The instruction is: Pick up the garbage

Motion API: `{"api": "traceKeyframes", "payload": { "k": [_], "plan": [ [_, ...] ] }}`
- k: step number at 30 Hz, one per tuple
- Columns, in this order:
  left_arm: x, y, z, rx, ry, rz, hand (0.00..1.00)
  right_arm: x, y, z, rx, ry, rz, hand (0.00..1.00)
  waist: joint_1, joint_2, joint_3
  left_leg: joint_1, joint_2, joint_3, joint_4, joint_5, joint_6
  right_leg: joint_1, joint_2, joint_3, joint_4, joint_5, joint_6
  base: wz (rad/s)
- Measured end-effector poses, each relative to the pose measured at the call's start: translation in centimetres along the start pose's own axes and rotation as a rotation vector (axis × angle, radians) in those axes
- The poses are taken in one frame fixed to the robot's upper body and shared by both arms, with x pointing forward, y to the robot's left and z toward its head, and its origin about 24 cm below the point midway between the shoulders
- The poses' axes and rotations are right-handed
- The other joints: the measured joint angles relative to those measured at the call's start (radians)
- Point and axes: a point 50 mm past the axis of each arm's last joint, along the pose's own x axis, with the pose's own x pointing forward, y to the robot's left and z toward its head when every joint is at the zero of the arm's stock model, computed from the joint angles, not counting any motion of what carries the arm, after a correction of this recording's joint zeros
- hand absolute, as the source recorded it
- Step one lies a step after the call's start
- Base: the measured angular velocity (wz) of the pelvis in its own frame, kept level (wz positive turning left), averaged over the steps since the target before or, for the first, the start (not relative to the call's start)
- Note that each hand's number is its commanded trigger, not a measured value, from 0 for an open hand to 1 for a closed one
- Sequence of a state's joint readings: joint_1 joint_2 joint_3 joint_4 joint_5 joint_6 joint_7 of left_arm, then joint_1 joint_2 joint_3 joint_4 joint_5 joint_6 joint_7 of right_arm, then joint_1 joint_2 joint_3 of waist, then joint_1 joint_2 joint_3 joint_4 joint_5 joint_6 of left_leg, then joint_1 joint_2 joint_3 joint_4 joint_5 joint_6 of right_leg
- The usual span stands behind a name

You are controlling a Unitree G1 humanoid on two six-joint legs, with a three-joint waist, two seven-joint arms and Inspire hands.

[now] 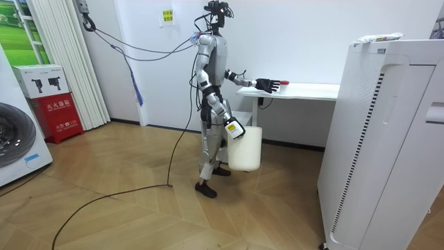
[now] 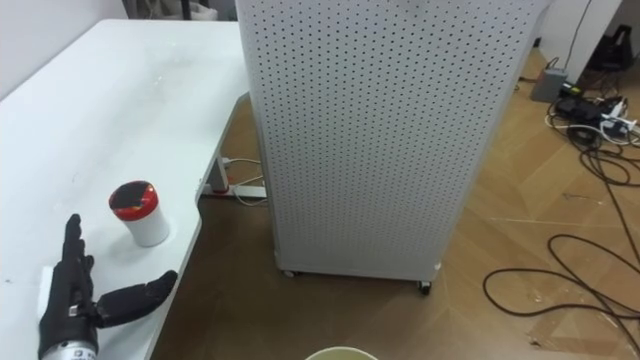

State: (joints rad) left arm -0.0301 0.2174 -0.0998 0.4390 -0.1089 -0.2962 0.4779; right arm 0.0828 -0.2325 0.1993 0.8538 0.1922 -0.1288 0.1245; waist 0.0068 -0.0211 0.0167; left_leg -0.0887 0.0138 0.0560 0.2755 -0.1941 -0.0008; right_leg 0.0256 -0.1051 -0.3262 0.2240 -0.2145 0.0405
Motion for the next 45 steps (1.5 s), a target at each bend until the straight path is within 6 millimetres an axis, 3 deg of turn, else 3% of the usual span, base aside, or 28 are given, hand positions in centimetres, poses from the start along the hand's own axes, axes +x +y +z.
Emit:
{"api": "traceKeyframes", "payload": {
  "k": [8, 16, 26, 36, 45],
  "plan": [
    [0.6, 0.0, 0.5, -0.019, -0.01, 0.008, 0.0, -0.1, 0.3, -0.2, -0.009, 0.005, 0.019, 1.0, 0.001, 0.005, -0.0027, -0.003, 0.008, 0.017, 0.0, 0.0, 0.0, -0.007, 0.001, 0.018, 0.003, 0.0, 0.0, -0.06],
    [2.2, -0.4, 2.4, -0.118, -0.045, 0.03, 0.0, 0.0, 0.3, 0.0, -0.01, -0.001, 0.017, 1.0, -0.005, 0.01, -0.0049, 0.017, 0.01, 0.026, -0.001, 0.0, 0.0, 0.01, 0.001, 0.027, 0.002, 0.0, 0.0, -0.02],
    [2.3, -0.4, 2.4, -0.115, -0.039, 0.027, 0.0, 0.0, 0.4, 0.2, -0.01, -0.009, 0.021, 1.0, -0.015, 0.015, -0.0027, 0.02, 0.01, 0.034, -0.004, 0.0, 0.0, 0.009, 0.003, 0.034, 0.003, 0.002, -0.002, -0.02],
    [2.6, -0.5, 2.9, -0.147, -0.043, 0.029, 0.0, 0.0, 0.4, 0.4, -0.011, -0.019, 0.024, 1.0, -0.027, 0.035, -0.0007, 0.015, 0.009, 0.028, -0.004, 0.0, 0.0, 0.009, 0.003, 0.025, -0.002, 0.002, -0.002, 0.02],
    [2.7, -0.6, 2.6, -0.179, -0.021, 0.019, 0.0, 0.0, 0.5, 0.8, -0.011, -0.036, 0.031, 1.0, -0.028, 0.033, 0.0003, 0.026, 0.009, 0.037, -0.009, 0.0, 0.0, 0.011, 0.002, 0.029, -0.002, 0.002, -0.002, -0.02]
  ]
}}
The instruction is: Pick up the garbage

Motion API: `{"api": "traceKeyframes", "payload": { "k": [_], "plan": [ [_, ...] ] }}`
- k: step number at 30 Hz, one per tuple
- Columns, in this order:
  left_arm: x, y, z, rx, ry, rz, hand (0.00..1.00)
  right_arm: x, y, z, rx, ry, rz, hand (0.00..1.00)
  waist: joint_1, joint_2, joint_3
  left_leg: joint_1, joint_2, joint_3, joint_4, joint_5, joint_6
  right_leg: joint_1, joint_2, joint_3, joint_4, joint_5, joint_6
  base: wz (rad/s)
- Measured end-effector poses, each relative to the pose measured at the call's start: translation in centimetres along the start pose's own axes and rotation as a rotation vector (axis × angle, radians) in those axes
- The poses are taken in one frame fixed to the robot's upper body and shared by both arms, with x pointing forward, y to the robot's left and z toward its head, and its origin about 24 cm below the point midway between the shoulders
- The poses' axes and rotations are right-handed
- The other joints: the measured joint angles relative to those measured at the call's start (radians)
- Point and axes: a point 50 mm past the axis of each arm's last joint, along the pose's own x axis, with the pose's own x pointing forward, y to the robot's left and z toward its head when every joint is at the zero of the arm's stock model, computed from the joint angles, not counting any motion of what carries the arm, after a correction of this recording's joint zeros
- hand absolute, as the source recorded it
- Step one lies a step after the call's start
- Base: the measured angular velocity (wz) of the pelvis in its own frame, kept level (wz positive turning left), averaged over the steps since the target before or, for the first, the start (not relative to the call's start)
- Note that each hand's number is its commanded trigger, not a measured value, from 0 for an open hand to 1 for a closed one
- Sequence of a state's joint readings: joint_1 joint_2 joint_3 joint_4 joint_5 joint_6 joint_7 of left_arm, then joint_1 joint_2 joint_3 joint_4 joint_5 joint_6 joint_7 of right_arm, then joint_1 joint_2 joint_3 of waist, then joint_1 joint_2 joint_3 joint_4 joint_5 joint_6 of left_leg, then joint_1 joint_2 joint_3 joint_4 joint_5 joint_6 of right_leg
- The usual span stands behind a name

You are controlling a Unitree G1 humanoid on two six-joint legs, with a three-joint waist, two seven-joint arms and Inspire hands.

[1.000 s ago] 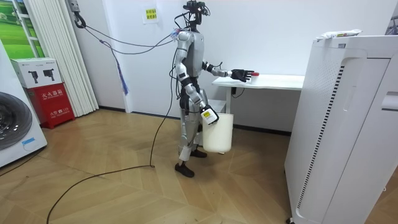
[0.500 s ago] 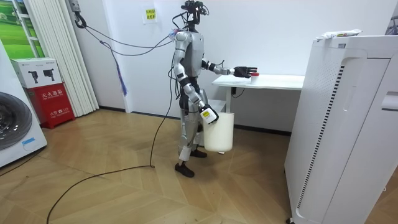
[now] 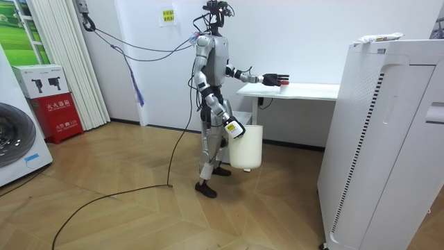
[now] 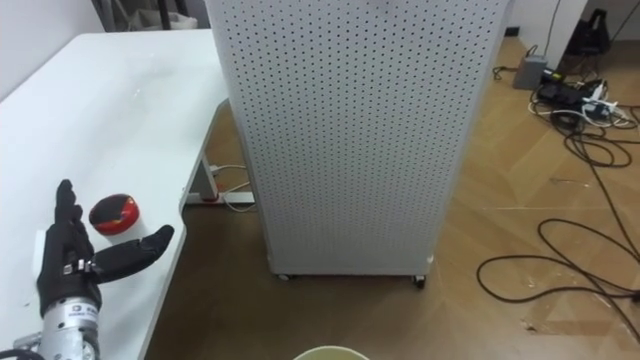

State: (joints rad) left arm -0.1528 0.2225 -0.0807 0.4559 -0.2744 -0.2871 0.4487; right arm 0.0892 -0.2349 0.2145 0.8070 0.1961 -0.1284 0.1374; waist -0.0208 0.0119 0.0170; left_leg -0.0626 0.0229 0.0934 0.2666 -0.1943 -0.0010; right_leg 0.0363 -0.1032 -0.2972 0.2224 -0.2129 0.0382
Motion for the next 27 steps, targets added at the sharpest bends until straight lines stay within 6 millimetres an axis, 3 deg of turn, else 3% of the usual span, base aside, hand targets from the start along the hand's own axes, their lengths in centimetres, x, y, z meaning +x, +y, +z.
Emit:
{"api": "traceKeyframes", "payload": {
  "k": [10, 18, 27],
  "plan": [
    [0.2, 0.2, -1.3, 0.032, 0.08, 0.004, 0.0, -0.1, 0.2, -0.5, -0.002, 0.047, 0.024, 1.0, -0.002, -0.007, 0.003, 0.003, 0.001, 0.014, 0.002, 0.0, 0.0, -0.011, 0.0, 0.02, 0.017, 0.0, 0.0, -0.04],
    [1.7, -1.0, 0.0, -0.012, 0.065, -0.053, 0.0, -0.2, 0.3, -0.9, -0.002, 0.059, 0.025, 1.0, -0.003, -0.007, 0.0027, 0.006, 0.001, 0.024, 0.003, 0.0, 0.0, -0.015, 0.0, 0.031, 0.025, 0.0, 0.0, -0.04],
    [1.9, -1.1, -0.4, 0.006, 0.103, -0.078, 0.0, -0.3, 0.3, -1.2, 0.001, 0.082, 0.024, 1.0, -0.006, -0.008, 0.0025, 0.014, 0.002, 0.039, 0.001, 0.0, 0.0, -0.016, -0.001, 0.045, 0.033, 0.0, 0.0, -0.04]
  ]
}}
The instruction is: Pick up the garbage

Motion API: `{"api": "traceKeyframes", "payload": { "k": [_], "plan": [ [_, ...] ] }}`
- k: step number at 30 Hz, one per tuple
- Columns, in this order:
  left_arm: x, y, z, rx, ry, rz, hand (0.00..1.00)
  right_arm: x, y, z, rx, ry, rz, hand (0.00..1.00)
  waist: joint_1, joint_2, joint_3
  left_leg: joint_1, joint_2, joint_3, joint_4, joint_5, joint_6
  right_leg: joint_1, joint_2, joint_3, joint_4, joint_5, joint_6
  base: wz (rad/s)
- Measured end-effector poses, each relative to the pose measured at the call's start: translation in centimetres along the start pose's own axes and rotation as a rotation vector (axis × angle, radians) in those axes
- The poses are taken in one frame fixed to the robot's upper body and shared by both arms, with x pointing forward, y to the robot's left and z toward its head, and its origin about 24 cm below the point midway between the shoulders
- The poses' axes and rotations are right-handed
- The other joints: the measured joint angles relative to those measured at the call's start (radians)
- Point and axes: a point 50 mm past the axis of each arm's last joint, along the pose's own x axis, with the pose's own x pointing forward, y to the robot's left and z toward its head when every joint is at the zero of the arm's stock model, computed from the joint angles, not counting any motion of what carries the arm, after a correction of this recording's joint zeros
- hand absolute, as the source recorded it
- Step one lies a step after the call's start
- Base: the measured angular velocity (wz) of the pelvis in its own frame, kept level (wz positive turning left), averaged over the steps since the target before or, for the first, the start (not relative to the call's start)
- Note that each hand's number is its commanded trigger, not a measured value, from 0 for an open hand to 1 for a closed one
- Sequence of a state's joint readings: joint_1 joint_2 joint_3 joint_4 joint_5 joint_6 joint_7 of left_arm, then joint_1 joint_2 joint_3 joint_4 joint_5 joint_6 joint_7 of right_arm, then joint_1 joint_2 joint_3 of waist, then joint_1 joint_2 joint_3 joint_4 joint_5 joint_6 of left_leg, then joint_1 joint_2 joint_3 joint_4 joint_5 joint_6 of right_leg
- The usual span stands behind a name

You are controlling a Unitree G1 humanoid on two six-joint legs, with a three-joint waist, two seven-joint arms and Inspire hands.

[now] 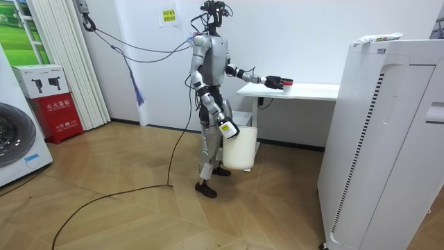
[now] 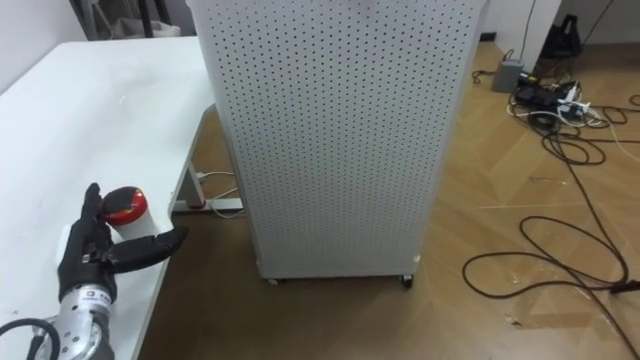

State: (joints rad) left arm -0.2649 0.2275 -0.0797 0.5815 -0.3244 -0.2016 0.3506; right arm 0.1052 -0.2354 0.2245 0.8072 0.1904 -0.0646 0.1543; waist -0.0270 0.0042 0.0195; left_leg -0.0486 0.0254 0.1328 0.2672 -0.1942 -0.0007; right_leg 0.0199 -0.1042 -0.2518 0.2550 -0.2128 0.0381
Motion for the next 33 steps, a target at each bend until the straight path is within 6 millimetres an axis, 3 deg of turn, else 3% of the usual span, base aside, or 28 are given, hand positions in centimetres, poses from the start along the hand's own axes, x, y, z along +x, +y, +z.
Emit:
{"api": "traceKeyframes", "payload": {
  "k": [1, 2, 3, 33],
  "plan": [
    [0.0, 0.1, 0.0, 0.003, 0.003, -0.005, 0.0, 0.0, 0.0, -0.1, 0.001, 0.003, 0.0, 1.0, -0.003, -0.001, -0.0002, 0.0, 0.0, 0.0, 0.0, 0.0, 0.0, -0.001, 0.0, 0.001, 0.0, 0.0, 0.0, 0.0],
    [0.0, 0.1, 0.0, 0.004, 0.004, -0.007, 0.21, 0.0, 0.0, -0.1, 0.001, 0.004, 0.0, 1.0, -0.003, -0.002, -0.0004, 0.0, 0.0, 0.001, 0.0, 0.0, 0.0, -0.001, 0.0, 0.001, 0.0, 0.0, 0.0, 0.0],
    [0.0, 0.1, 0.0, 0.006, 0.005, -0.007, 1.0, -0.1, 0.0, -0.2, 0.002, 0.006, 0.001, 1.0, -0.002, -0.002, -0.0009, 0.002, 0.0, 0.002, 0.0, 0.0, 0.0, -0.001, 0.0, 0.002, 0.001, 0.0, 0.0, -0.03],
    [0.5, 1.1, -1.2, -0.028, 0.094, 0.038, 1.0, -0.1, 0.0, -0.3, 0.004, 0.01, -0.001, 1.0, -0.034, -0.003, -0.0021, 0.007, 0.004, 0.017, 0.001, 0.0, 0.0, -0.004, 0.002, 0.018, 0.004, 0.001, -0.001, -0.01]
  ]
}}
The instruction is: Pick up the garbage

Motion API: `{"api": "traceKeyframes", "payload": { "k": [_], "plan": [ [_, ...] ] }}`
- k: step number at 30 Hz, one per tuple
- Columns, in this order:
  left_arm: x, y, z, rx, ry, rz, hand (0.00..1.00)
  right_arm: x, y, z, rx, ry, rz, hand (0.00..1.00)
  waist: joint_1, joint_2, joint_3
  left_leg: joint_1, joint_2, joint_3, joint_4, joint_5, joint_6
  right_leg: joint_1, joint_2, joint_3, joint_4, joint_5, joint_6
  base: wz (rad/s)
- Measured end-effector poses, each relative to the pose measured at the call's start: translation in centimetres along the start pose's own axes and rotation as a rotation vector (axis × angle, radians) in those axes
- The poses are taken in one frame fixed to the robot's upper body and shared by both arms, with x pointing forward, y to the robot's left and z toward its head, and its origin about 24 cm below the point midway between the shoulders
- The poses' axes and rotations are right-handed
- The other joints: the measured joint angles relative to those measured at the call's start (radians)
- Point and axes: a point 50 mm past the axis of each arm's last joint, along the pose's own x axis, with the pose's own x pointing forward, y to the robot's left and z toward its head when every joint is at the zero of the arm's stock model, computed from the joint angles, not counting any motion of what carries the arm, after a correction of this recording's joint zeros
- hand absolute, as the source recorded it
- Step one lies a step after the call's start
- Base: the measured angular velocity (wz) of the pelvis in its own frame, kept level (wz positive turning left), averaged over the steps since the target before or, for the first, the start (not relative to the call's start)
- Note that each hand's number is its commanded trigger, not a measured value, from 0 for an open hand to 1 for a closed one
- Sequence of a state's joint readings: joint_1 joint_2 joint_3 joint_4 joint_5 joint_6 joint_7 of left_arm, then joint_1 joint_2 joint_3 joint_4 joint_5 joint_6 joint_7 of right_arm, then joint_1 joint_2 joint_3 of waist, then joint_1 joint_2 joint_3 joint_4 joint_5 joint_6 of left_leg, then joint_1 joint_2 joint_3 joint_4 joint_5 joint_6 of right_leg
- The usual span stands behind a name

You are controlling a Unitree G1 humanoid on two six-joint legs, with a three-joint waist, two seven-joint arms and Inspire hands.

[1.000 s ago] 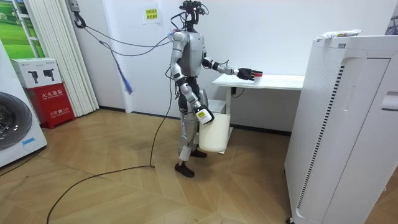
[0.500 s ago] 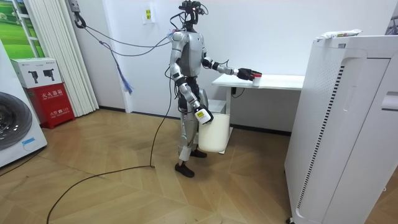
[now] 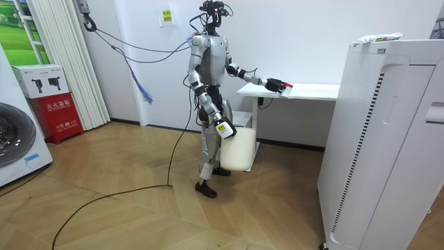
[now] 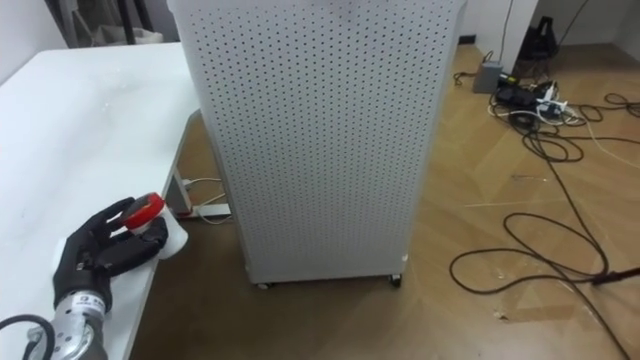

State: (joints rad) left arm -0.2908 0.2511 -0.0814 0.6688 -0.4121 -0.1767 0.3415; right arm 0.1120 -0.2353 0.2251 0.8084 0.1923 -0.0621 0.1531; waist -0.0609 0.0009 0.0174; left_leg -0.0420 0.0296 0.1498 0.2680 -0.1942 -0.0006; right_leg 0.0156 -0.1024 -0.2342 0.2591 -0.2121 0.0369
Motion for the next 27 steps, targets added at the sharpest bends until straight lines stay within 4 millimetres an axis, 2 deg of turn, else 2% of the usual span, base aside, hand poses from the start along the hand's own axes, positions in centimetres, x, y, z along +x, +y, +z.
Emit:
{"api": "traceKeyframes", "payload": {
  "k": [11, 18, 20, 22, 27],
  "plan": [
    [0.0, 0.1, 0.0, 0.0, 0.002, 0.006, 1.0, 0.1, 0.0, 0.2, -0.002, -0.004, -0.001, 1.0, -0.012, -0.002, 0.001, -0.008, 0.002, 0.013, 0.0, 0.0, 0.0, -0.024, 0.0, 0.018, 0.015, 0.0, 0.0, -0.04],
    [0.0, -0.1, 0.1, -0.001, -0.003, -0.012, 1.0, 0.3, 0.0, 1.1, -0.003, -0.036, -0.002, 1.0, -0.011, -0.006, 0.0, -0.022, 0.01, 0.02, 0.004, 0.0, 0.0, -0.041, 0.003, 0.025, 0.019, 0.002, -0.003, -0.03],
    [-0.2, -0.9, 0.4, 0.0, -0.018, -0.044, 1.0, 0.5, 0.0, 1.6, -0.006, -0.051, -0.004, 1.0, -0.007, -0.006, -0.0001, -0.036, 0.009, 0.019, 0.007, 0.0, 0.0, -0.056, 0.001, 0.021, 0.028, 0.002, -0.003, 0.02],
    [-0.8, -2.9, 1.1, -0.027, -0.053, -0.127, 1.0, 0.8, 0.0, 2.7, -0.003, -0.078, -0.017, 1.0, 0.014, -0.012, -0.0006, -0.056, 0.011, 0.023, 0.01, 0.002, 0.003, -0.086, -0.002, 0.022, 0.042, 0.002, -0.003, -0.04],
    [-2.9, -6.6, 2.6, -0.043, -0.135, -0.342, 1.0, 1.6, 0.1, 5.4, -0.019, -0.144, -0.012, 1.0, 0.011, -0.022, 0.0005, -0.07, 0.011, 0.019, 0.022, 0.002, 0.004, -0.092, -0.004, 0.01, 0.047, 0.002, -0.003, 0.01]
  ]
}}
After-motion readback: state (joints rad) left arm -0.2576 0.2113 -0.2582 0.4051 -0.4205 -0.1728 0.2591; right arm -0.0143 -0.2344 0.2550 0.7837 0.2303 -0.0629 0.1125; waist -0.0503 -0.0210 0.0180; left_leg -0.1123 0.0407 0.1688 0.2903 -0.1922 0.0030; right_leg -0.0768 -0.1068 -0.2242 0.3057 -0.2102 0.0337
